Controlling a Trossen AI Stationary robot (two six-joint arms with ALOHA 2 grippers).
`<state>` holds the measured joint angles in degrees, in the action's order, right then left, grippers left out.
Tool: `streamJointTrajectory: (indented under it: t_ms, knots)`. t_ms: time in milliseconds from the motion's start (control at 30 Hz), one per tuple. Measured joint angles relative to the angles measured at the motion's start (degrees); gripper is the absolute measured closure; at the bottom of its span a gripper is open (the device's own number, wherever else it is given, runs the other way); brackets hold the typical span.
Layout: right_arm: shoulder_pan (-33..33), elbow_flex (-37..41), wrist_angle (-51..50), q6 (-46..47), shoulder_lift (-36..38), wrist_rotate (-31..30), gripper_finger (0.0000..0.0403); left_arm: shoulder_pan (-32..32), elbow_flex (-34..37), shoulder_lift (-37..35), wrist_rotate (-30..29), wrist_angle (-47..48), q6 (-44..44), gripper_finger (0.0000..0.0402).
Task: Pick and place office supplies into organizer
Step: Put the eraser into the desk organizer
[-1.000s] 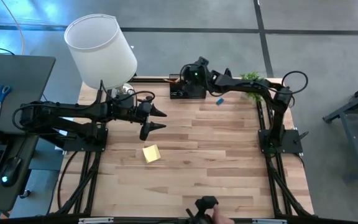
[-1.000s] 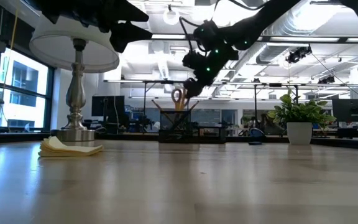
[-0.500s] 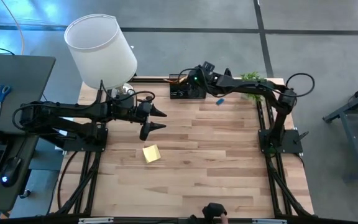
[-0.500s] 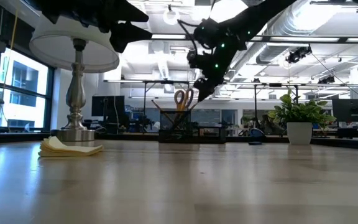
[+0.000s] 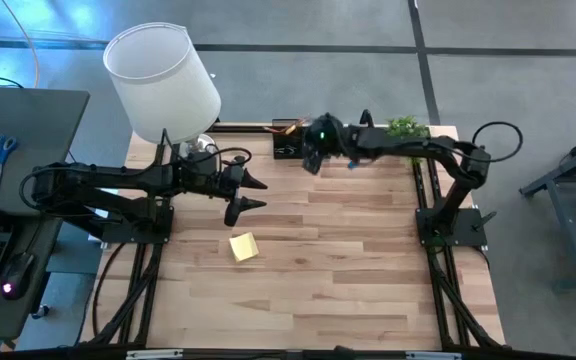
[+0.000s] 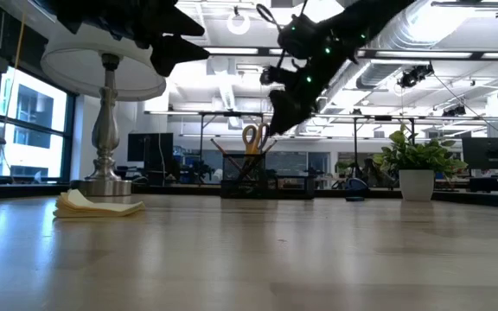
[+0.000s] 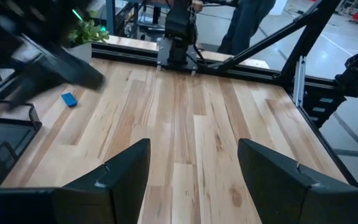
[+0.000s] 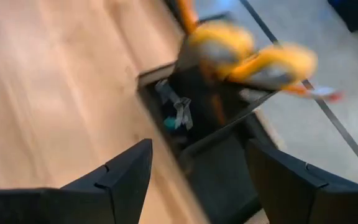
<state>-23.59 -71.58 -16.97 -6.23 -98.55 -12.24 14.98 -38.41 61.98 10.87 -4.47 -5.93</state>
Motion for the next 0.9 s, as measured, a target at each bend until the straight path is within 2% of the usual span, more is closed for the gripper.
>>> streamJointTrajectory:
  t_ms: [200, 367, 467, 633, 733, 900]
  knots:
    - [3.6, 12.8, 15.7, 3.7, 5.6, -2.1, 0.0151, 0.0, 0.0, 0.0, -2.7, -0.3, 0.0, 0.017]
    - [7.2, 21.3, 31.8, 8.6, 11.5, 4.3, 0.0151, 0.0, 0.0, -0.4, -3.0, 1.1, 0.1, 0.017]
    - [9.1, 25.2, 37.7, 11.3, 12.2, 6.7, 0.0151, 0.0, -1.3, -1.9, -2.9, 6.9, 1.2, 0.017]
    - [11.1, 28.7, 38.1, 11.8, 11.9, 6.2, 0.0151, 0.0, -5.8, -4.8, -3.0, 22.6, 5.4, 0.017]
    - [11.2, 28.9, 35.3, 11.5, 11.9, 2.4, 0.0151, 0.0, -6.3, -6.7, -3.0, 26.6, 6.9, 0.017]
    - [11.2, 26.4, 22.2, 13.8, 12.1, -14.7, 0.0151, 0.0, -6.3, -7.9, -3.7, 28.1, 7.6, 0.017]
